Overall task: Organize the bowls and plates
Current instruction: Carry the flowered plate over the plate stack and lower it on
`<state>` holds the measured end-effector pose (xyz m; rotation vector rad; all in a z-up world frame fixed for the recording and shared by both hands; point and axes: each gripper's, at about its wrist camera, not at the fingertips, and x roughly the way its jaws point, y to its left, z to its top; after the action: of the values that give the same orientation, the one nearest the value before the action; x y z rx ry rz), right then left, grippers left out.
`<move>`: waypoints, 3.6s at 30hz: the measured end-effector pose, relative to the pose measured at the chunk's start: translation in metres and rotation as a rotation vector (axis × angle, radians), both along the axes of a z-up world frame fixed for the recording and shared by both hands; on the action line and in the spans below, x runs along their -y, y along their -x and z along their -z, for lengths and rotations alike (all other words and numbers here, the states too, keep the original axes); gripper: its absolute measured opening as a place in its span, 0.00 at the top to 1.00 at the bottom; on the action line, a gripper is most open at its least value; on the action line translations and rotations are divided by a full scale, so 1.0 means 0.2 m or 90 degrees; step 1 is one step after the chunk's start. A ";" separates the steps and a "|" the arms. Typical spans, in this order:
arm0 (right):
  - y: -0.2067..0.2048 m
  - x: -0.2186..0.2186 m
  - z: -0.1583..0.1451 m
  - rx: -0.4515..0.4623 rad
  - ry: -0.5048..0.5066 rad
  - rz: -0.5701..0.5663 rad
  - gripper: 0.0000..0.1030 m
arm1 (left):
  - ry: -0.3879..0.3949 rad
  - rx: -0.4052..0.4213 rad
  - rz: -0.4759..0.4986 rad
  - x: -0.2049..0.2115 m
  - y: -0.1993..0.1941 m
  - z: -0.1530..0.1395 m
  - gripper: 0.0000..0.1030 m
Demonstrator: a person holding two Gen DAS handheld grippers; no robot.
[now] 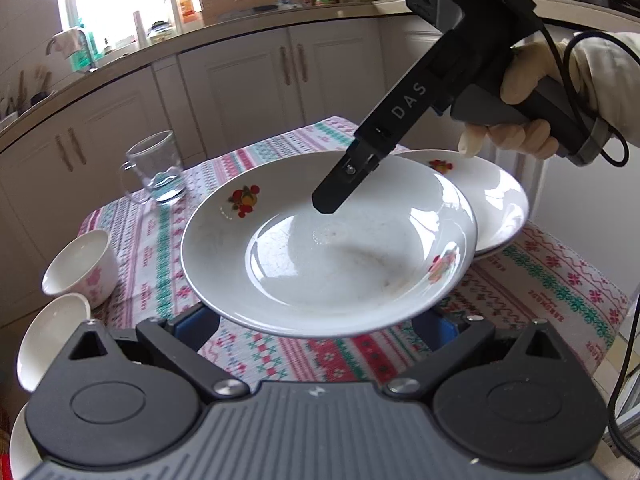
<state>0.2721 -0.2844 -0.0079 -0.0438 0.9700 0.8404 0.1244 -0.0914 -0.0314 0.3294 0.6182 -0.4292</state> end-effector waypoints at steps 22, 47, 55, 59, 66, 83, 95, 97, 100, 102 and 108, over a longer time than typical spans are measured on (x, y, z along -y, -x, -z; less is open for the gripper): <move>0.12 0.37 0.06 -0.005 -0.006 0.105 0.25 | -0.015 -0.005 0.104 0.24 -0.05 0.03 0.02; 0.16 0.50 0.12 -0.017 -0.015 0.132 0.25 | -0.005 -0.018 0.124 0.32 -0.10 0.05 0.02; 0.17 0.54 0.12 -0.018 -0.015 0.145 0.25 | -0.003 -0.022 0.133 0.33 -0.13 0.06 0.02; 0.18 0.56 0.12 -0.019 -0.015 0.150 0.25 | 0.003 -0.026 0.133 0.33 -0.14 0.06 0.02; 0.20 0.59 0.12 -0.021 -0.016 0.161 0.25 | -0.002 -0.023 0.140 0.34 -0.15 0.07 0.02; 0.27 0.63 0.07 -0.011 0.003 0.177 0.25 | 0.021 -0.025 0.161 0.34 -0.17 0.06 0.02; 0.32 0.60 0.02 0.000 0.033 0.185 0.20 | 0.031 -0.033 0.158 0.33 -0.18 0.06 0.02; 0.33 0.58 0.01 0.006 0.044 0.182 0.18 | 0.029 -0.034 0.157 0.33 -0.18 0.07 0.02; 0.34 0.58 0.01 0.005 0.054 0.185 0.16 | 0.032 -0.035 0.155 0.32 -0.18 0.07 0.02; 0.34 0.56 0.01 0.007 0.064 0.185 0.15 | 0.034 -0.036 0.153 0.31 -0.18 0.07 0.02; 0.37 0.51 0.01 0.013 0.100 0.181 0.08 | 0.041 -0.036 0.152 0.29 -0.17 0.07 0.02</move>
<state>0.1990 -0.3862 -0.0104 -0.0470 0.9945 0.5015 0.1576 -0.1489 -0.0447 0.3313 0.6208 -0.6885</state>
